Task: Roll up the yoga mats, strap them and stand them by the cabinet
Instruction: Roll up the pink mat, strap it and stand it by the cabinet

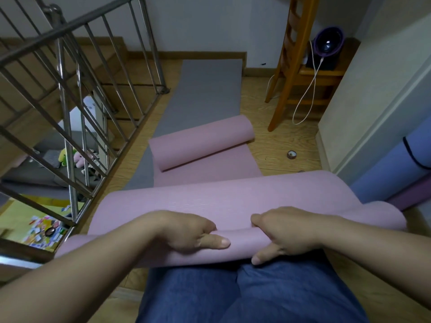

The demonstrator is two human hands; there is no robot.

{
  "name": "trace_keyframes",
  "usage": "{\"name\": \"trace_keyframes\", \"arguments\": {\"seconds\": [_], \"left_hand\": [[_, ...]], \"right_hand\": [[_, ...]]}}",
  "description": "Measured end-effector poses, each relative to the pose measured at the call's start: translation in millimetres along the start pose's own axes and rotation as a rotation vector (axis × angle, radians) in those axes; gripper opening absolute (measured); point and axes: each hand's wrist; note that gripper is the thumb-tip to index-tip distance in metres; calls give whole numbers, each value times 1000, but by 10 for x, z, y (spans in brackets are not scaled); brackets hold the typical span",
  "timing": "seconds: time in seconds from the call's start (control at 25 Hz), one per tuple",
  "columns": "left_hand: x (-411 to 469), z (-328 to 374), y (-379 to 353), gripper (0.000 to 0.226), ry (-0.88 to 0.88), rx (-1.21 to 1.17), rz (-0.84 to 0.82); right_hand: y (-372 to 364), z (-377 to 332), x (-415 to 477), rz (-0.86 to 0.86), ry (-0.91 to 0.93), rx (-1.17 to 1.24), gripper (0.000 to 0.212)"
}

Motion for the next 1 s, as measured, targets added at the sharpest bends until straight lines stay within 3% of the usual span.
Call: {"name": "trace_keyframes", "arguments": {"seconds": [0.08, 0.24, 0.32, 0.48, 0.56, 0.64, 0.76, 0.84, 0.92, 1.0], "left_hand": [[-38, 64, -213, 54, -15, 28, 224], [-20, 126, -536, 70, -38, 552, 655], [2, 170, -502, 65, 17, 550, 610], [29, 99, -263, 55, -23, 147, 280], [26, 30, -131, 49, -52, -8, 186], [56, 12, -122, 52, -34, 31, 215], [144, 85, -381, 64, 12, 462, 631], [162, 157, -482, 64, 50, 614, 748], [162, 166, -361, 58, 96, 523, 670], [173, 86, -239, 54, 77, 280, 426]], "right_hand": [[-49, 0, 12, -41, -4, 73, 64], [23, 9, 59, -99, -18, 148, 60], [15, 18, 51, -46, -35, 130, 58], [-348, 45, 26, 492, 133, -270, 61], [-412, 3, 57, 609, 131, -315, 54], [-306, -27, 103, 499, 69, -226, 45], [-101, 25, 189, 225, -9, -25, 44], [-4, 60, 238, 113, -42, 34, 51], [-19, 49, 220, 169, -24, -24, 58], [-164, 45, 222, 438, 71, -241, 63]]}}
Point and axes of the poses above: each hand's wrist, its own x-axis towards the middle knuckle, its own y-axis out of the back of the hand, z = x × y, and after that the axes turned 8 degrees about x, right-handed
